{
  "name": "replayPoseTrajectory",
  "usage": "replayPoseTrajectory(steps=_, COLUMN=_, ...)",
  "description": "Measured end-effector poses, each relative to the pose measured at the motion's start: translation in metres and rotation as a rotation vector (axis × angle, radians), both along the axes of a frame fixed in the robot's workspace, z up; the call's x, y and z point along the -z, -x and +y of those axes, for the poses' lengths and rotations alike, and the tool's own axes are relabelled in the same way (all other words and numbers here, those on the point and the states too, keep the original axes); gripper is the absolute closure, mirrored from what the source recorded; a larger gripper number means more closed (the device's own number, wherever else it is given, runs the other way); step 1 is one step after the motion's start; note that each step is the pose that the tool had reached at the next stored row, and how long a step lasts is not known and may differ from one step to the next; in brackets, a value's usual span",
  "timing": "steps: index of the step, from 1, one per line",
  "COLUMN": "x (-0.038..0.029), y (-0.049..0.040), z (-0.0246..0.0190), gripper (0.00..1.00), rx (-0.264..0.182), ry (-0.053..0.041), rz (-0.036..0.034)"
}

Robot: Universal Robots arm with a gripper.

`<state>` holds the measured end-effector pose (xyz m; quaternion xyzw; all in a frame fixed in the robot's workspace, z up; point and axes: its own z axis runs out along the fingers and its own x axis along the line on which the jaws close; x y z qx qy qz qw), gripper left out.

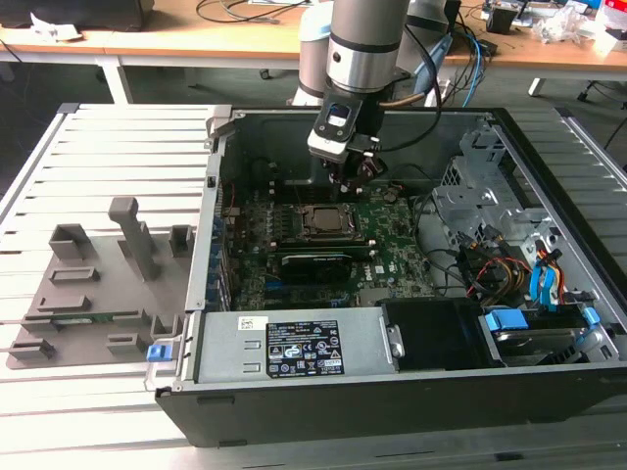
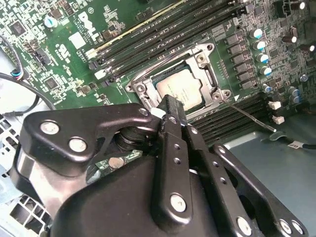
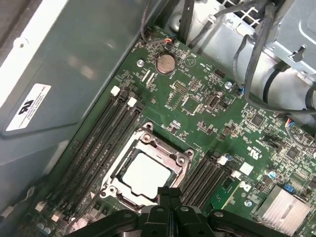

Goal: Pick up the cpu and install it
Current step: 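Install the first cpu locking lever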

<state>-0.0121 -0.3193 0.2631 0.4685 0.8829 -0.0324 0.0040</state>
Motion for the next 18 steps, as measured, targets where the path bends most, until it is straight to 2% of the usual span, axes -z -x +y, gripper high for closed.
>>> replayPoseTrajectory(steps=1, x=0.0, y=0.0, z=0.0, gripper=0.89, rx=-0.052, ry=-0.0005, rz=0.0)
replayPoseTrajectory(steps=2, x=0.0, y=0.0, z=0.0, gripper=0.89, rx=-0.065, ry=-0.0008, rz=0.0)
replayPoseTrajectory(steps=8, x=0.0, y=0.0, z=0.0, gripper=0.89, rx=-0.111, ry=-0.0018, rz=-0.0001)
replayPoseTrajectory(steps=18, x=0.0, y=0.0, z=0.0, gripper=0.89, rx=-0.216, ry=-0.0045, rz=-0.0001)
